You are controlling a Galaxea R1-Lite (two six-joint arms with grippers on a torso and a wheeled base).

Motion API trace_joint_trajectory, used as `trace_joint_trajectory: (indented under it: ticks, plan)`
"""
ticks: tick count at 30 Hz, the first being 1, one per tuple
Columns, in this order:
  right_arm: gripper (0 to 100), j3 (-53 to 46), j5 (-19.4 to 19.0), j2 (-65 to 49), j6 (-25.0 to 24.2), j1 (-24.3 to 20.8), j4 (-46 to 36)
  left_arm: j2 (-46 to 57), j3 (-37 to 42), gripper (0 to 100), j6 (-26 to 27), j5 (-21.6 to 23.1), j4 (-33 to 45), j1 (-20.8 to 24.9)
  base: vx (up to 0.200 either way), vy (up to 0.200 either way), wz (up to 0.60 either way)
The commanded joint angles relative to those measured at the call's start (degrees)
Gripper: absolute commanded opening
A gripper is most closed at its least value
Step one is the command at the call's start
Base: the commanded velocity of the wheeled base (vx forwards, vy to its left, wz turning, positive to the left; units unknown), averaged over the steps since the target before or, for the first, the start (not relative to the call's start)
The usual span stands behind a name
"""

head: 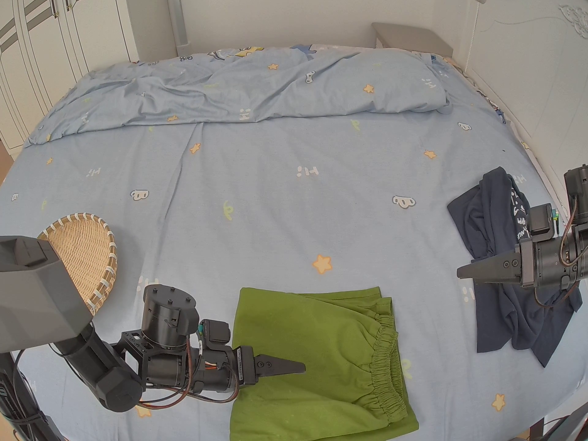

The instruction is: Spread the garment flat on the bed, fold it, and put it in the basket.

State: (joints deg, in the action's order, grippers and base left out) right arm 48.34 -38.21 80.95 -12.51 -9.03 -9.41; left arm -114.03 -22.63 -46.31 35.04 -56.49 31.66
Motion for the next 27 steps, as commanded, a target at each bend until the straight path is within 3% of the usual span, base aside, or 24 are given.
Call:
trace_joint_trajectory:
  ticks: [1,7,10,15,16,18,20,21,27]
  plan:
    - [100,0.0,-0.03,0.09,0.03,-0.02,0.01,-2.6,3.2,0,-0.45,-0.06,-3.8,0.6,0.0,0.0,0.0]
    - [100,0.0,-0.03,0.09,0.03,-0.11,0.01,-1.98,2.24,0,-1.94,0.03,-3.54,-0.19,0.0,0.0,0.0]
    - [100,0.09,-0.03,0.09,-0.06,-0.11,0.01,2.85,0.48,0,-2.56,0.56,-1.6,-2.83,0.0,0.0,0.0]
    - [100,0.09,0.06,0.09,0.03,-0.02,0.01,12.78,-6.64,0,-2.29,1.09,13.34,-6.26,0.0,0.0,0.0]
    - [100,0.09,0.06,0.09,0.03,-0.02,0.01,12.78,-6.64,0,-2.29,1.09,13.34,-6.26,0.0,0.0,0.0]
    - [100,0.09,0.06,0.09,-0.06,-0.02,0.01,16.56,-10.77,0,-1.24,2.32,22.83,-8.1,0.0,0.0,0.0]
    - [100,0.09,0.06,0.09,-0.06,-0.02,0.01,16.56,-10.77,0,-1.24,2.32,22.83,-8.1,0.0,0.0,0.0]
    - [100,0.09,0.06,0.09,-0.06,-0.02,-0.08,18.58,-14.02,0,1.66,4.16,29.77,-10.39,0.0,0.0,0.0]
    - [100,0.0,0.06,0.09,-0.06,-0.28,-0.08,19.02,-17.19,0,3.77,6.98,35.66,-12.15,0.0,0.0,0.0]
